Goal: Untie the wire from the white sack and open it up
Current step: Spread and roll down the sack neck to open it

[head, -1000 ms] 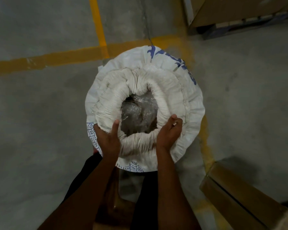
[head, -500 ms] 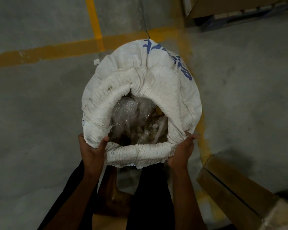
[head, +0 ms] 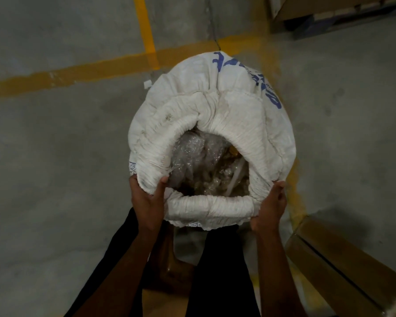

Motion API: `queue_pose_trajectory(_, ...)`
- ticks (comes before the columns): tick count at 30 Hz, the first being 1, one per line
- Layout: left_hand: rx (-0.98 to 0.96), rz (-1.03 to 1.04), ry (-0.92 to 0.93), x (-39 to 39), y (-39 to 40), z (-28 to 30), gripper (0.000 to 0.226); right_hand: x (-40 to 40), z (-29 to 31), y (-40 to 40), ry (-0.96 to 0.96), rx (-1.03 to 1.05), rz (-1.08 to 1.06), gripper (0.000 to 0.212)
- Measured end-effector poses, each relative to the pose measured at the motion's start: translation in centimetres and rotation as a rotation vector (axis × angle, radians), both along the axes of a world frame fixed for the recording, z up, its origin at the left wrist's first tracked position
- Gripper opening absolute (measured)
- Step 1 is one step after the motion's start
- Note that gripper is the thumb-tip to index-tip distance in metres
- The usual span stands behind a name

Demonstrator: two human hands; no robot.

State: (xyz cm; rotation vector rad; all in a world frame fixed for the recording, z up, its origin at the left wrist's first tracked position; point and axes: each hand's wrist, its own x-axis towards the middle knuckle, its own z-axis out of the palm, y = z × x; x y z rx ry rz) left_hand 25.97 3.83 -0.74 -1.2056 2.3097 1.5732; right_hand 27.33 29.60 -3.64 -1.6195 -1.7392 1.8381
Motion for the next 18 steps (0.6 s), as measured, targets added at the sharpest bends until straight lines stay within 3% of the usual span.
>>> queue_pose_trajectory(4, -0.04, -0.025, -0.014, 0.2, -0.2, -0.3, 0.056, -0.2, -0.3, 0.1, -0.038, 0.12, 0.112, 0.036)
queue_pose_trajectory(8, -0.116, -0.063, -0.069, 0.1, -0.6, -0.5, 0.055, -1.3, 0.9, -0.5, -0.04, 0.297, 0.217, 0.062)
queue_pose_trajectory(11, -0.176, -0.09, -0.103, -0.6, -0.9, -0.3, 0.058, -2.2, 1.7, -1.0, -0.048, 0.451, 0.224, 0.066)
queue_pose_trajectory(15, -0.222, -0.138, -0.03, -2.3, -1.2, 0.7, 0.064, -3.3, 3.4, -1.8, 0.007, 0.631, 0.25, 0.047)
queue_pose_trajectory(18, -0.172, -0.267, 0.128, -4.4, -1.2, 1.7, 0.06, -5.1, 5.8, -2.2, 0.226, 0.728, 0.323, 0.031)
